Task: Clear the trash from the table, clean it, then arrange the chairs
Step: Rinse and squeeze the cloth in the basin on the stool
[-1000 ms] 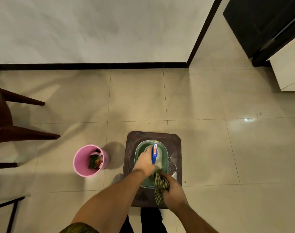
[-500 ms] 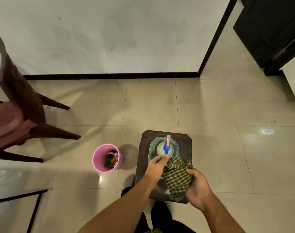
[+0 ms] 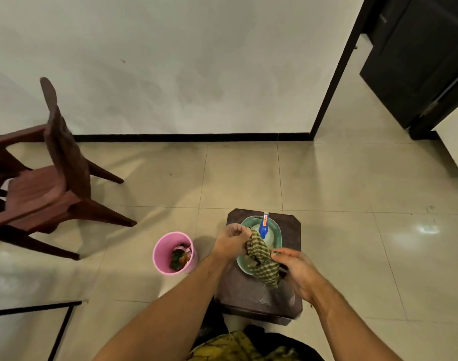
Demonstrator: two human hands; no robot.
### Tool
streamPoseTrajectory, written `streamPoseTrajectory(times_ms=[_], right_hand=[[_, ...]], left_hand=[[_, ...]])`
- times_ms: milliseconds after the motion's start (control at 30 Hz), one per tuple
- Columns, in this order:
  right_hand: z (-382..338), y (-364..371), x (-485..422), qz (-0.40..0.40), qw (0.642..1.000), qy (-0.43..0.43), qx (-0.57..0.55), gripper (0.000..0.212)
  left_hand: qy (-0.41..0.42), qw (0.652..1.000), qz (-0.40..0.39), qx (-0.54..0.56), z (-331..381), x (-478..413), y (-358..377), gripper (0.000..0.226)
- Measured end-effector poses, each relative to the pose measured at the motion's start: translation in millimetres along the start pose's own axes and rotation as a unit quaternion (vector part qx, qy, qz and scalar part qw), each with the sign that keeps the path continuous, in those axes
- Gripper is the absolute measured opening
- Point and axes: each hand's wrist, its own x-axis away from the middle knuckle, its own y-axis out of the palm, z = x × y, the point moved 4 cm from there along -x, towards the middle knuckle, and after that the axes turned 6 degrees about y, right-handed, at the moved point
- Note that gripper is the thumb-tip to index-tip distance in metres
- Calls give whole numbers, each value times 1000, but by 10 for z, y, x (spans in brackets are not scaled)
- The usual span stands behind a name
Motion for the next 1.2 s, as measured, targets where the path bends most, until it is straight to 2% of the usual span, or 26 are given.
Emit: streamPoseTrajectory(times_ms=[133, 267, 333, 367, 400, 467, 533, 633, 667, 767, 900, 1033, 1100, 1200], right_hand=[[-31, 62, -19, 27, 993, -46, 101, 19], [-13, 118, -29, 45, 995, -63, 64, 19], [-42, 174, 5, 31, 996, -77, 46, 17], [-62, 204, 34, 22, 996, -83, 38, 17], [-93, 225, 50, 21, 996, -88, 20, 18], [-114, 229, 37, 48, 995, -76, -49, 16], [-113, 204, 6, 90, 988, -39, -120, 11], [-104, 198, -10, 103, 982, -9, -161, 8], [-104, 199, 0, 100, 981, -9, -165, 11], [-105, 169, 36, 102, 981, -26, -164, 23], [-151, 162, 146, 117, 987, -73, -79, 29], [-128, 136, 122, 113, 989, -92, 34, 35], [-143, 75, 120, 137, 969, -117, 171, 33], [-135, 60, 166, 103, 897, -145, 404, 21]], left_hand=[[15, 999, 37, 12, 78, 32, -27, 25], [24, 999, 43, 3, 140, 114, -35, 26], [30, 998, 48, -5, 154, 149, -59, 15], [17, 999, 46, -18, 132, 172, -77, 19], [-2, 998, 35, -47, 71, 175, -93, 33], [4, 995, 1, -102, -31, 249, -94, 49], [86, 981, -26, -172, -119, 341, -62, 60], [190, 923, -85, -324, -172, 445, 42, 58], [197, 911, -92, -352, -189, 437, 59, 52], [180, 910, -106, -358, -160, 415, 70, 45], [195, 875, -147, -418, -124, 361, 88, 22], [190, 857, -196, -437, -71, 326, 119, 23], [174, 851, -213, -447, -30, 292, 104, 23], [185, 849, -204, -451, 130, 217, 85, 21]])
